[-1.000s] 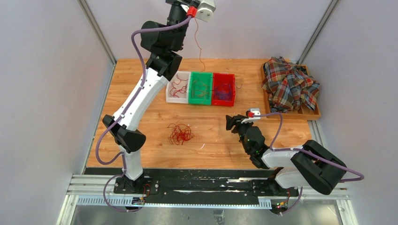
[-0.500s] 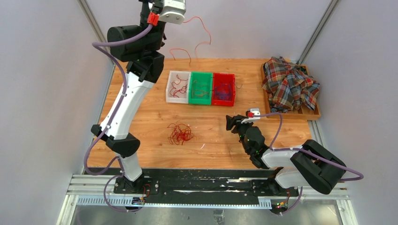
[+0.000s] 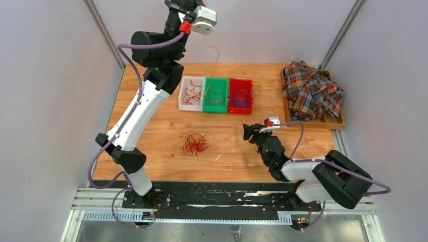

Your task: Untangle the cables

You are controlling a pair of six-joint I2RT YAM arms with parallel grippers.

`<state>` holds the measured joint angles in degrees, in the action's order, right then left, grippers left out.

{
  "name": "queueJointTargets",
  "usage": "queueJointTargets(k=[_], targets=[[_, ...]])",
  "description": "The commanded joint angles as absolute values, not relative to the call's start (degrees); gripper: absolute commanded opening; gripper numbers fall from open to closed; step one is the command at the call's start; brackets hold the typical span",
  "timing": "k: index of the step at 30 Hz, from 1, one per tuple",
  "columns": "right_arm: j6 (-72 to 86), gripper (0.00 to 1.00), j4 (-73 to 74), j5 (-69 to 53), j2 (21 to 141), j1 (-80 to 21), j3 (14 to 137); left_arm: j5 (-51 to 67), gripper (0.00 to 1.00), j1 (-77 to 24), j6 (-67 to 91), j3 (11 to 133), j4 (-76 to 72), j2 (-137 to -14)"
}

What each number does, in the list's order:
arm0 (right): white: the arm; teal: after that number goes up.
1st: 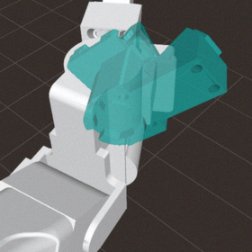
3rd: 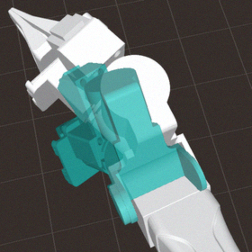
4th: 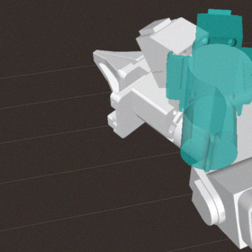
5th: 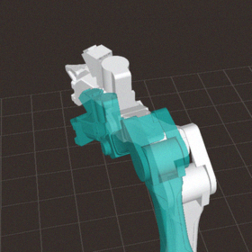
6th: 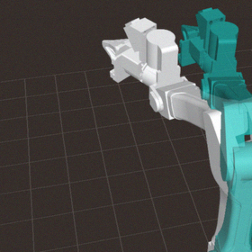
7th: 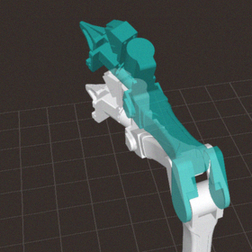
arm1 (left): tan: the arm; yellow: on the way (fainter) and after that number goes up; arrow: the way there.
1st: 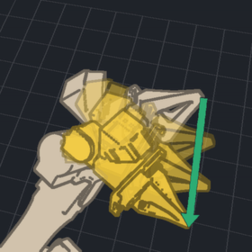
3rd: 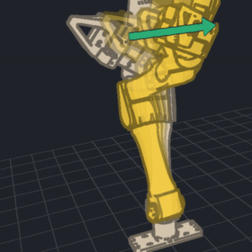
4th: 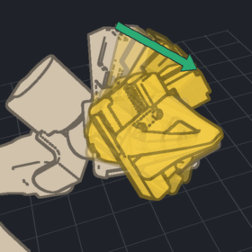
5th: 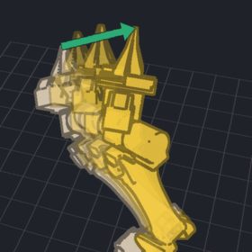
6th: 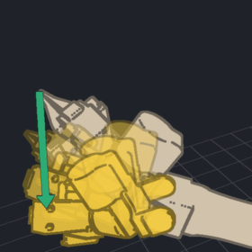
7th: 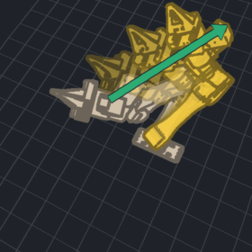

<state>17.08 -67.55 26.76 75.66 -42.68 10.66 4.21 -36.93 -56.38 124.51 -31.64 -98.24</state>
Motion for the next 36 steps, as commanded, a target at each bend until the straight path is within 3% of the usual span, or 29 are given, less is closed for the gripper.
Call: queueJointTargets(k=[1, 36], targets=[[16.8, 0.57, -70.1, 27.7, 75.9, -42.4, 9.8, 2.6, 0.01, -37.1, -58.3, 123.9, -33.6, -98.9], [17.0, 0.57, -71.5, 27.7, 76.3, -42.4, 9.2, -2.2, 0.01, -30.9, -57.7, 118.6, -35.7, -107.8]])
